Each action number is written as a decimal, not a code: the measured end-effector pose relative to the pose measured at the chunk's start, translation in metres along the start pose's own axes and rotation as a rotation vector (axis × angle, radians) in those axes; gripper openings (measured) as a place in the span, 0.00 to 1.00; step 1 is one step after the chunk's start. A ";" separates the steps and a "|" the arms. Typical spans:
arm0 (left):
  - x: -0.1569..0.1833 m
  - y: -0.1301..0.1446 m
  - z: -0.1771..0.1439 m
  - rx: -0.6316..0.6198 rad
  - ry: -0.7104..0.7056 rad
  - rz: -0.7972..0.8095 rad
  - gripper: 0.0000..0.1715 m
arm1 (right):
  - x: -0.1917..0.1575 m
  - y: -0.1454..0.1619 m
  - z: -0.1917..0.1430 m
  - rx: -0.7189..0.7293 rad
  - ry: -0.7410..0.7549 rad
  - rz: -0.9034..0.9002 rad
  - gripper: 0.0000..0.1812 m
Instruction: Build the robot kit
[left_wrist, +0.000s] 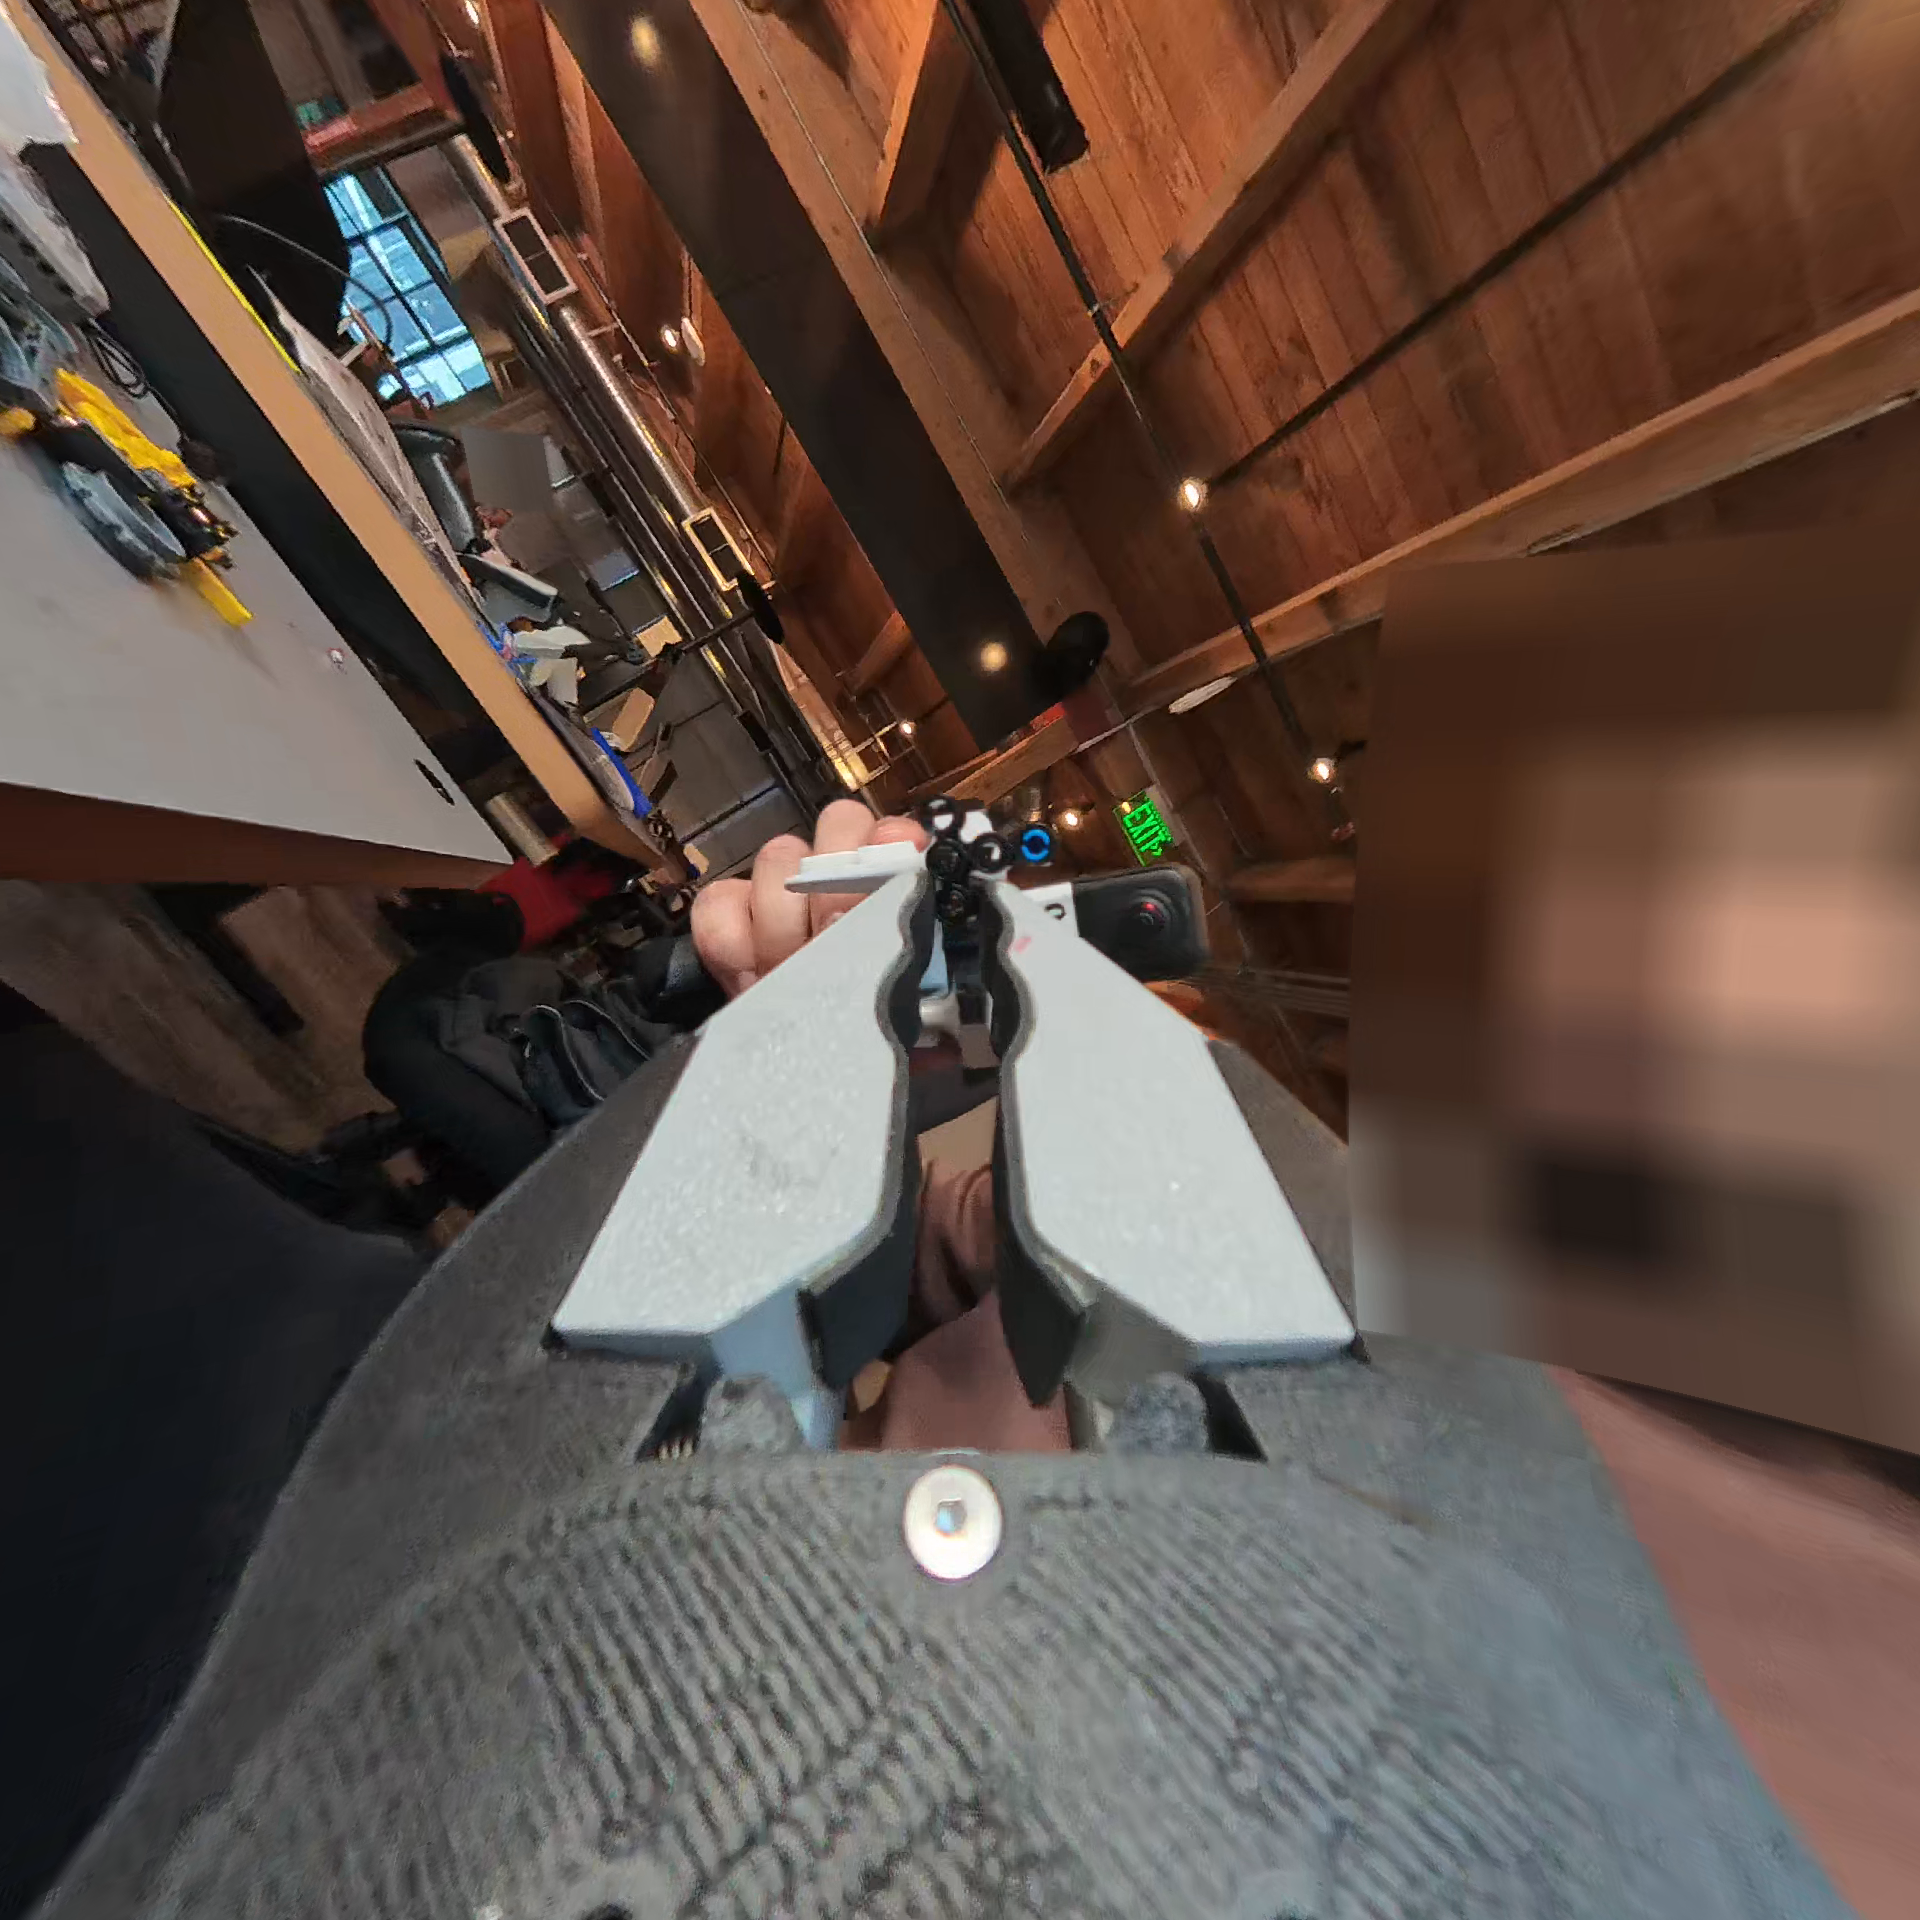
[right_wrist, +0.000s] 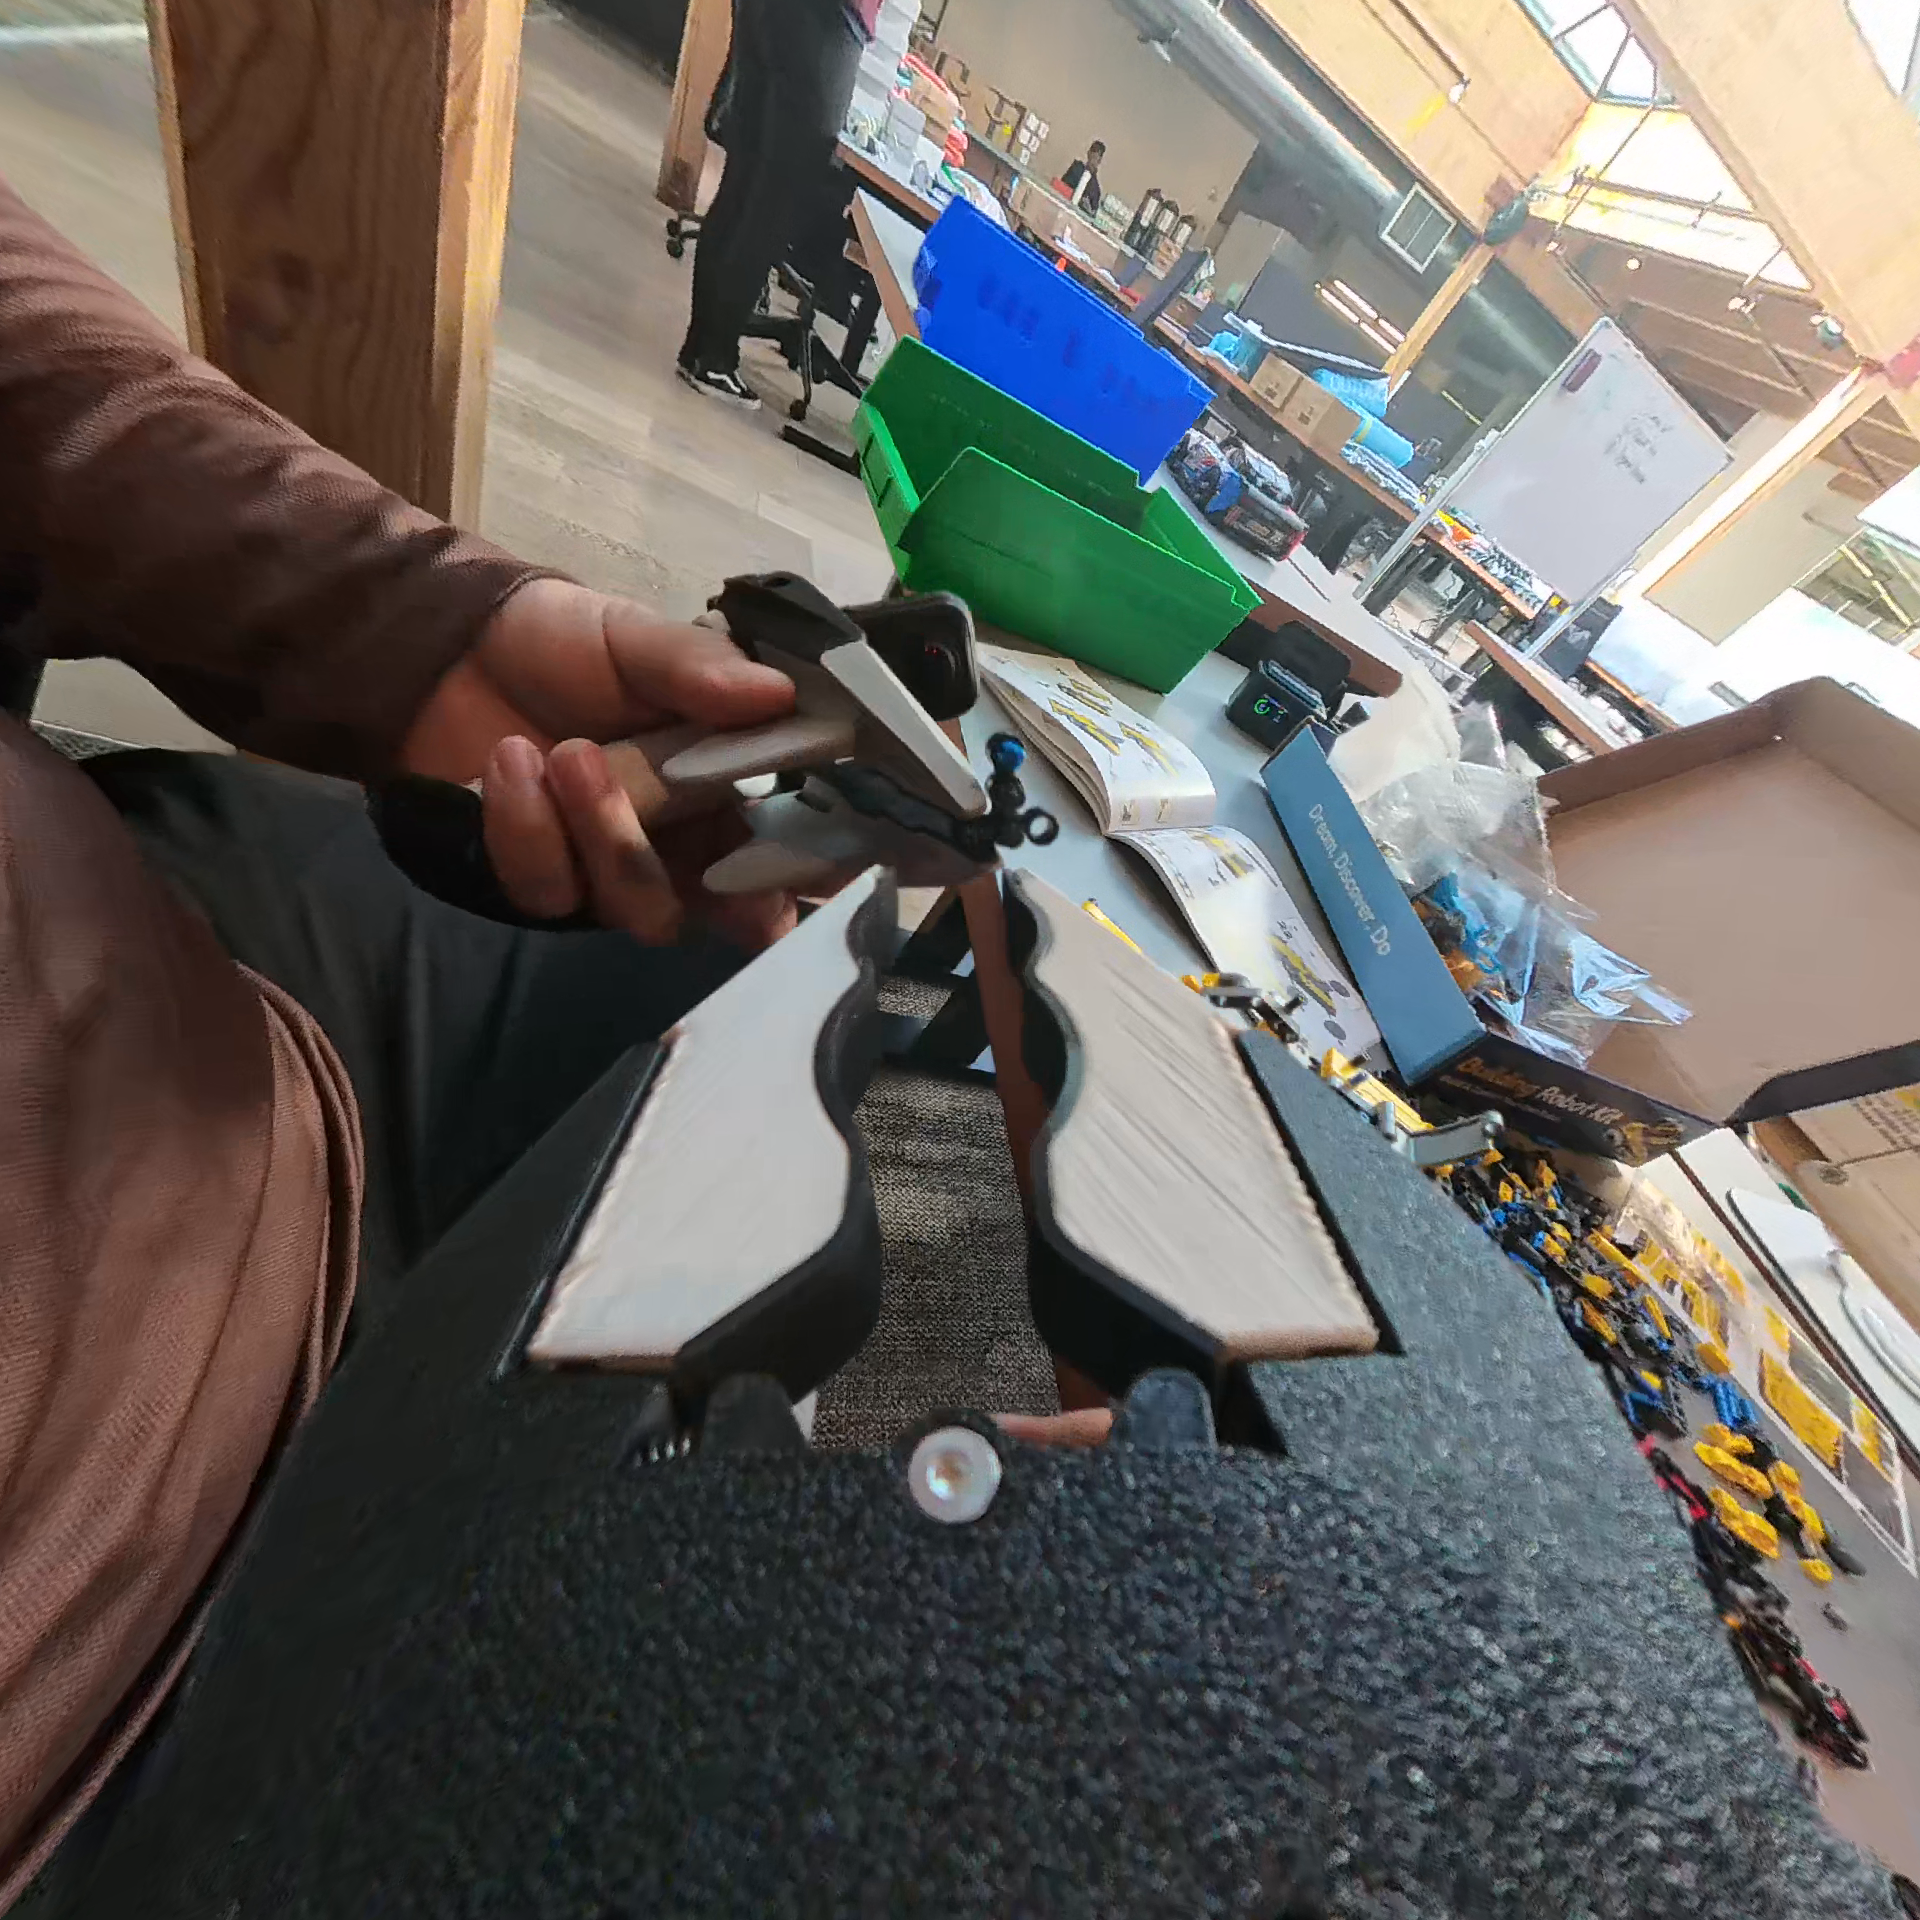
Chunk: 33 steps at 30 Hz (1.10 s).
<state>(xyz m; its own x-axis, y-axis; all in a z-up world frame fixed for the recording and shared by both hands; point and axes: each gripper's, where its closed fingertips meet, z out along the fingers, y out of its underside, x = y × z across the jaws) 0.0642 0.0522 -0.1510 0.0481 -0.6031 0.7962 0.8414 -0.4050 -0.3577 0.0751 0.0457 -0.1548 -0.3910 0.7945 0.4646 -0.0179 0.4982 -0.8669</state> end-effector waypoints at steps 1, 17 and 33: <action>-0.001 0.002 0.001 -0.001 -0.002 -0.005 0.03 | -0.001 -0.001 0.003 0.004 -0.004 0.008 0.07; -0.017 0.002 -0.010 -0.001 -0.191 0.572 0.03 | 0.013 0.019 0.010 0.199 -0.339 0.823 0.05; -0.053 -0.032 -0.047 0.088 -0.373 0.583 0.03 | 0.001 0.048 0.053 0.181 -0.416 0.843 0.08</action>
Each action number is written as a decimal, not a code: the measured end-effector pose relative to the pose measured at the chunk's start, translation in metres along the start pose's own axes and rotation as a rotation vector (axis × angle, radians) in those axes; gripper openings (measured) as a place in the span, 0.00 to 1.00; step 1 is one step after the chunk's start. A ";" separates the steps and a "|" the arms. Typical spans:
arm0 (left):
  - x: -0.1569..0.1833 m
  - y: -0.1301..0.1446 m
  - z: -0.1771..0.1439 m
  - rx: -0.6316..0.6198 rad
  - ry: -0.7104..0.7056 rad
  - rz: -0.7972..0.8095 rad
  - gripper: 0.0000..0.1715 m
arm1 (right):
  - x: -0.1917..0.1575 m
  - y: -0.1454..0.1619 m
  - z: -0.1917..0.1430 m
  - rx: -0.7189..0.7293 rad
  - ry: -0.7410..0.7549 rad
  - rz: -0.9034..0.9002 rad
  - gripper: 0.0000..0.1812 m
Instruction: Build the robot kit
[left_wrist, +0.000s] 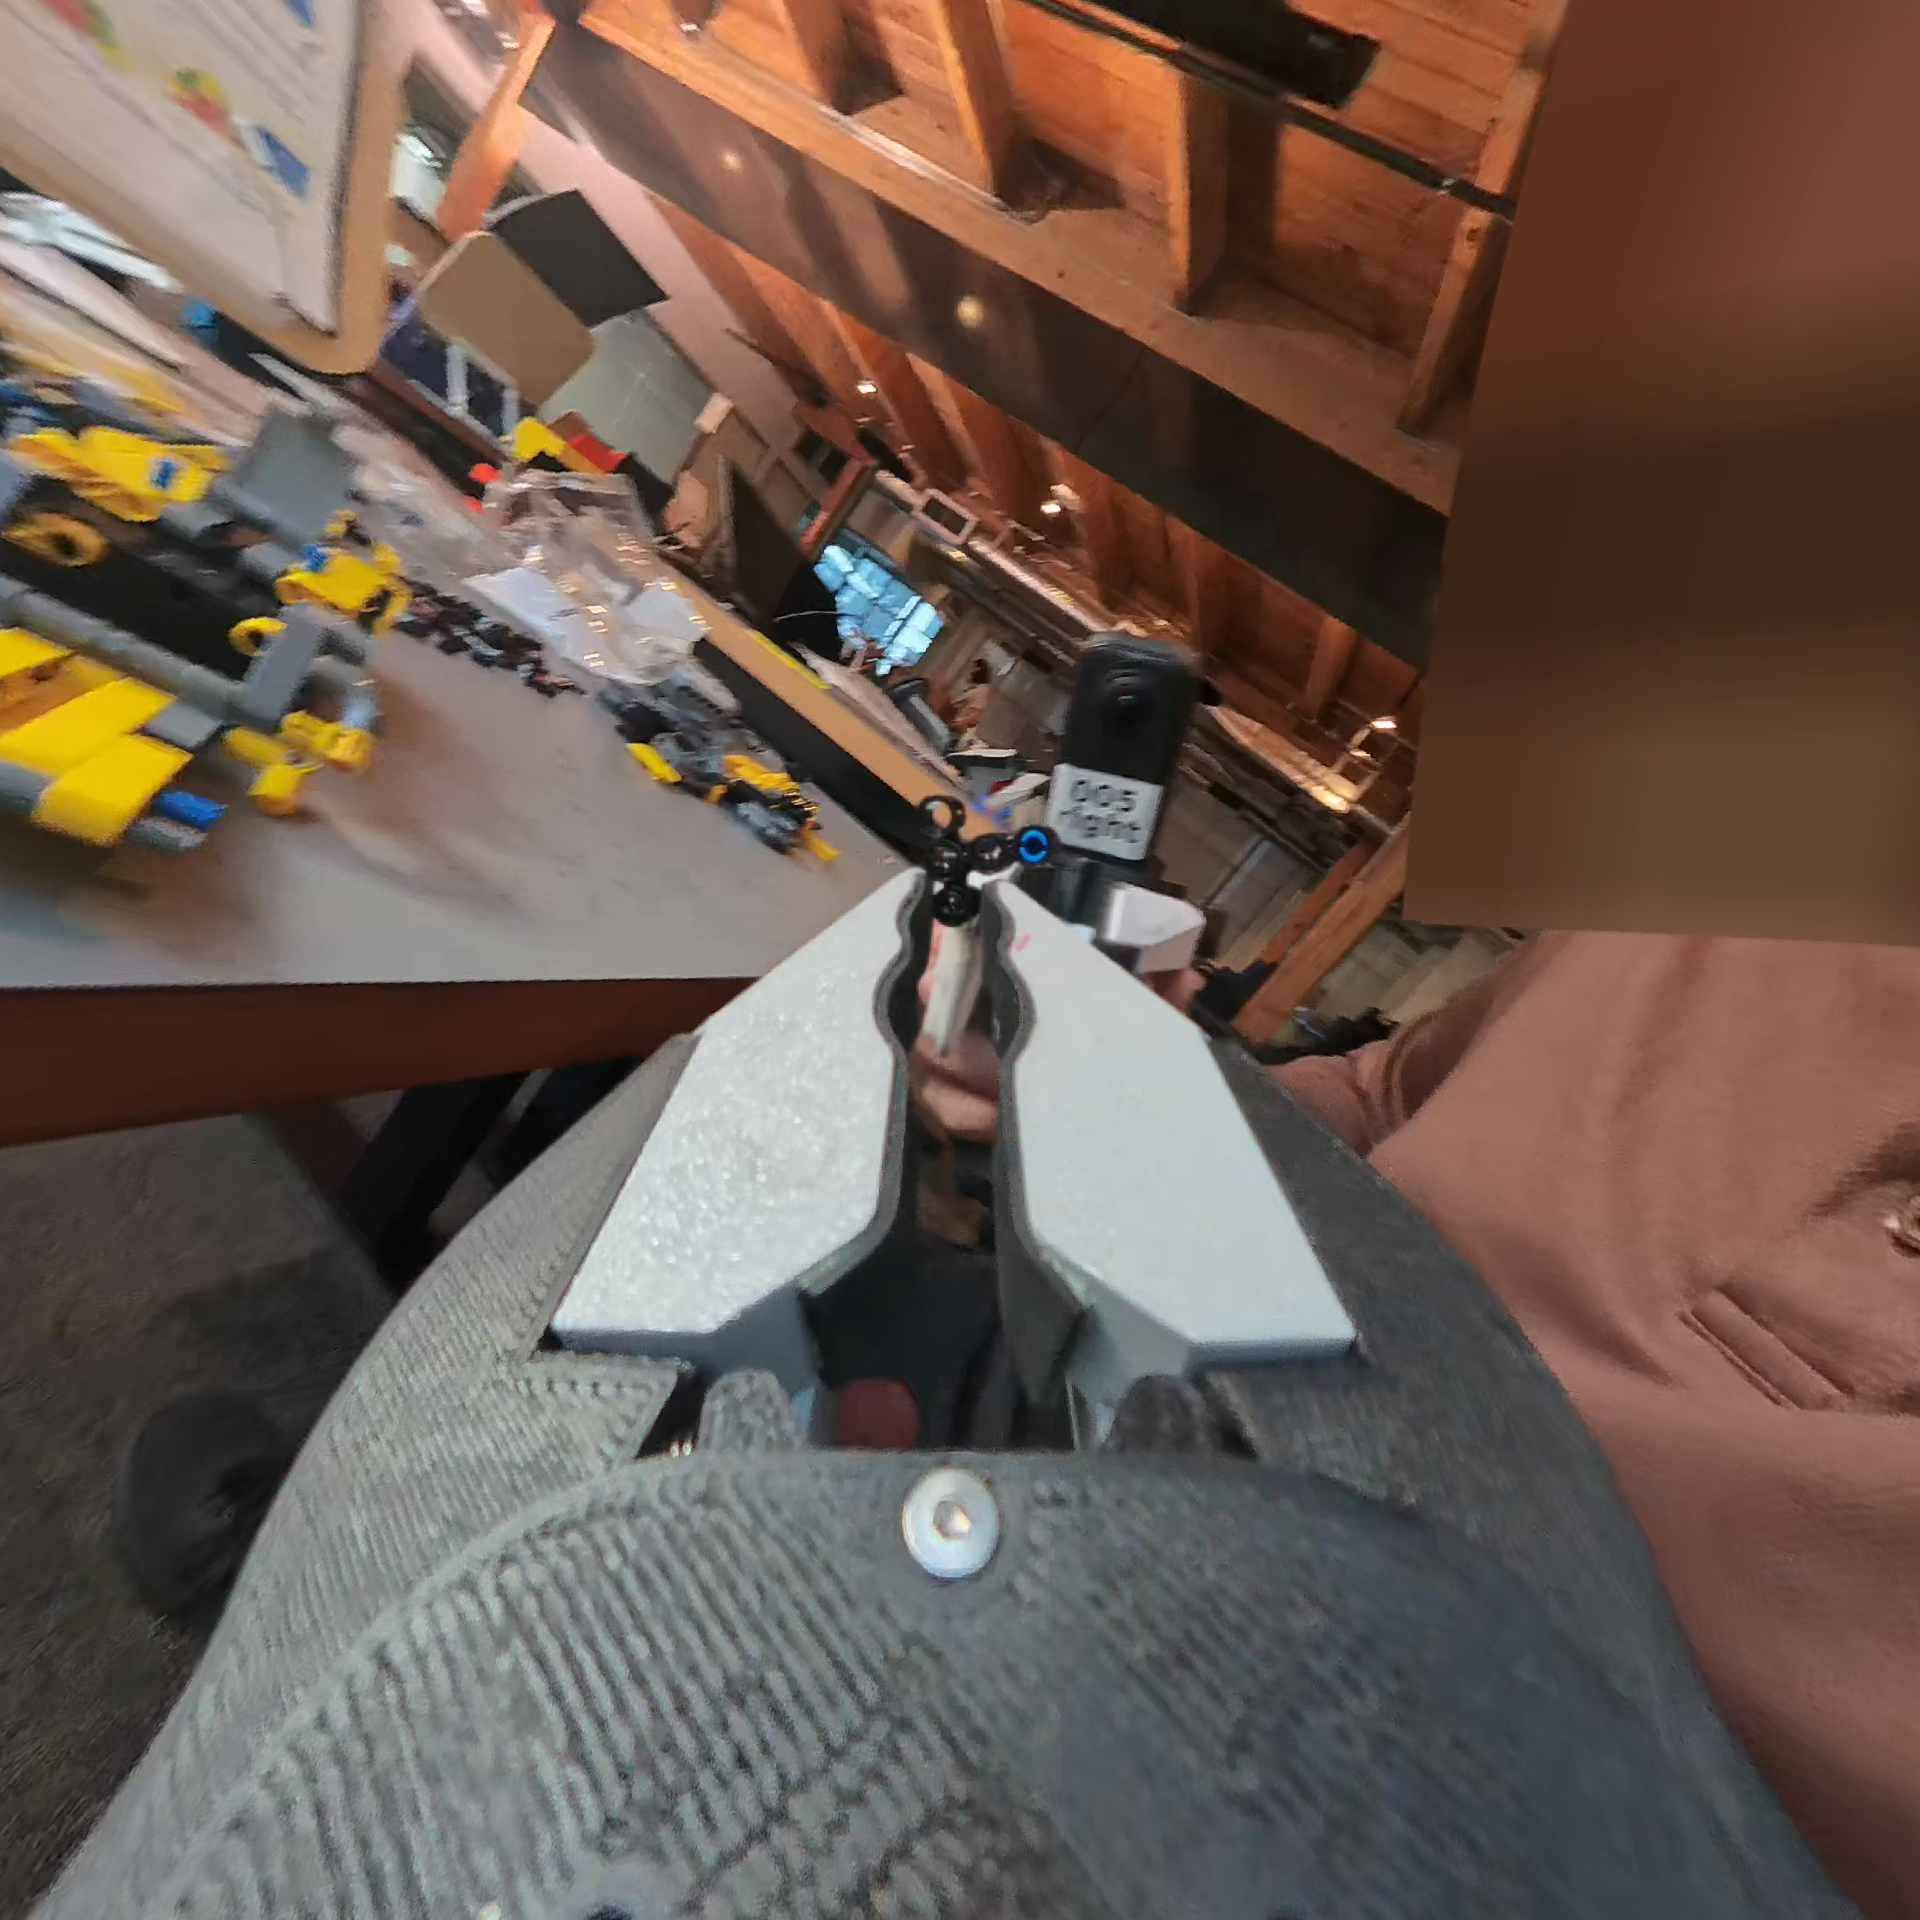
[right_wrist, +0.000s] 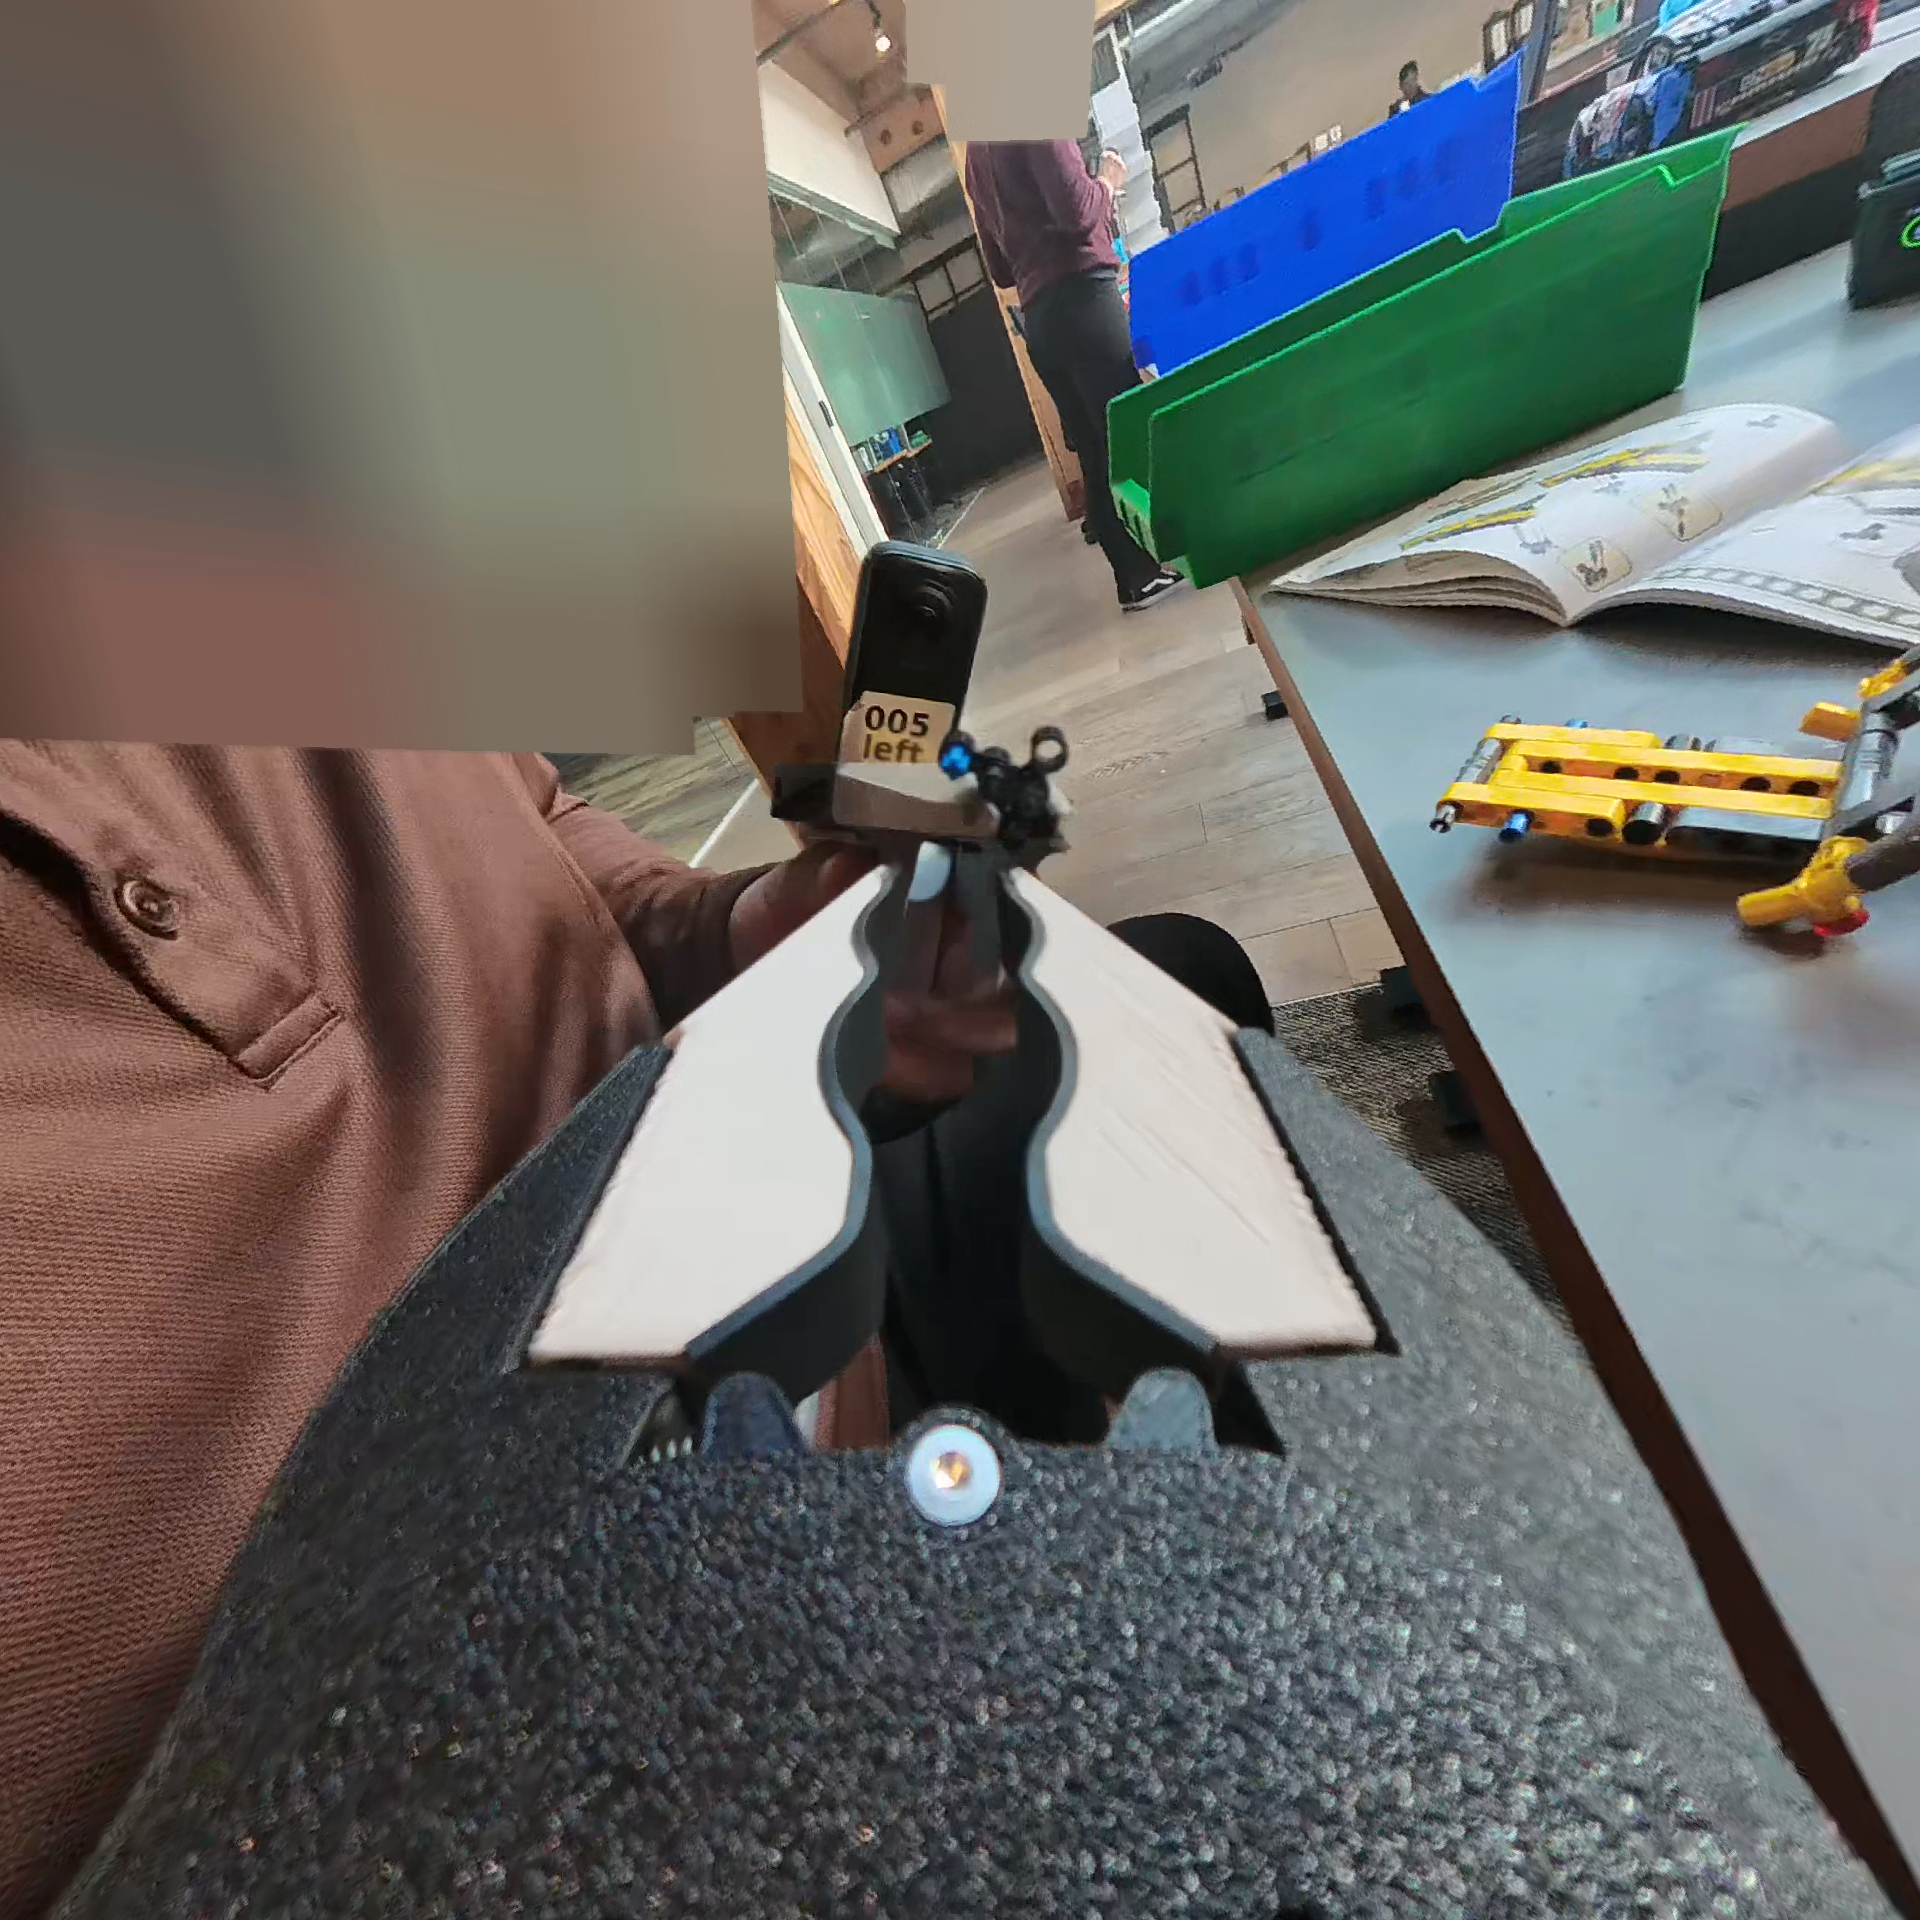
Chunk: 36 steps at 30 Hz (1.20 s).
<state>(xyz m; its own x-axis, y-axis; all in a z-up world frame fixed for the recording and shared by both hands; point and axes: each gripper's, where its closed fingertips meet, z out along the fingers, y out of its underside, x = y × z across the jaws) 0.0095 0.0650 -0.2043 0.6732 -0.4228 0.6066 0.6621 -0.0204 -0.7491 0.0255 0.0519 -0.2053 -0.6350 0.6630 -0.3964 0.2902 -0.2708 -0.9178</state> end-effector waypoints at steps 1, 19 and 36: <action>-0.010 0.002 -0.002 -0.014 -0.052 0.007 0.04 | 0.006 0.002 0.001 -0.011 0.024 -0.010 0.11; -0.072 -0.014 0.002 -0.132 -0.368 0.510 0.04 | 0.076 -0.008 0.028 -0.087 0.191 -0.130 0.08; -0.034 -0.010 0.000 -0.158 -0.479 1.003 0.04 | 0.034 -0.034 0.023 -0.013 0.208 -0.331 0.00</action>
